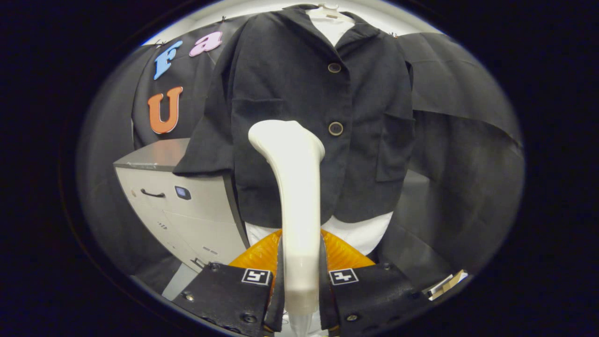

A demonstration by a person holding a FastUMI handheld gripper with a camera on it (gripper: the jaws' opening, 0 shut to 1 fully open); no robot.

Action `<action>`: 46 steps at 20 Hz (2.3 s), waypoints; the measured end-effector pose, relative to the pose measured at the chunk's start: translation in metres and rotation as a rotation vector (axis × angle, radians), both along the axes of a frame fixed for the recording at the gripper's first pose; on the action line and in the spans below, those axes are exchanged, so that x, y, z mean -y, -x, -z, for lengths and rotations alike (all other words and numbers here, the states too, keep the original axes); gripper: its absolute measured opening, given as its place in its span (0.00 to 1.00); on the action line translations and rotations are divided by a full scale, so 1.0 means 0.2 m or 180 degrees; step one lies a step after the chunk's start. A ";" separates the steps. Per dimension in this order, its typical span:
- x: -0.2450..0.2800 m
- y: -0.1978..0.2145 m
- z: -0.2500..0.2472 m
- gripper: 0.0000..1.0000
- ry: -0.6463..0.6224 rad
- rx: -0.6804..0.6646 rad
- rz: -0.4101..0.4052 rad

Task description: Iron the clothes twice with a garment steamer, once on the left side and once on the right side.

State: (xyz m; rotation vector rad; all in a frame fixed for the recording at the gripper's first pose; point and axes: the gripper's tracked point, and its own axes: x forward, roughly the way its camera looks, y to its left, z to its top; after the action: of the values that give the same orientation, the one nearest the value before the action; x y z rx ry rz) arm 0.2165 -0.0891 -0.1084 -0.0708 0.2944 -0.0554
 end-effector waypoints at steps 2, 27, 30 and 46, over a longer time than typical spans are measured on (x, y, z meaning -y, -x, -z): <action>-0.01 0.00 0.06 0.33 0.0007 -0.0057 0.0016; 0.58 0.38 -0.41 0.32 -0.0428 0.0365 0.0332; 0.68 0.37 -0.54 0.33 -0.0468 0.0465 0.0381; 0.62 0.09 -1.39 0.32 -0.0482 0.1015 0.0148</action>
State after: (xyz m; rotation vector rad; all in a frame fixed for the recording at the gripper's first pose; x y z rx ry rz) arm 0.1988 -0.2138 0.1688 0.0949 -0.0189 -0.0892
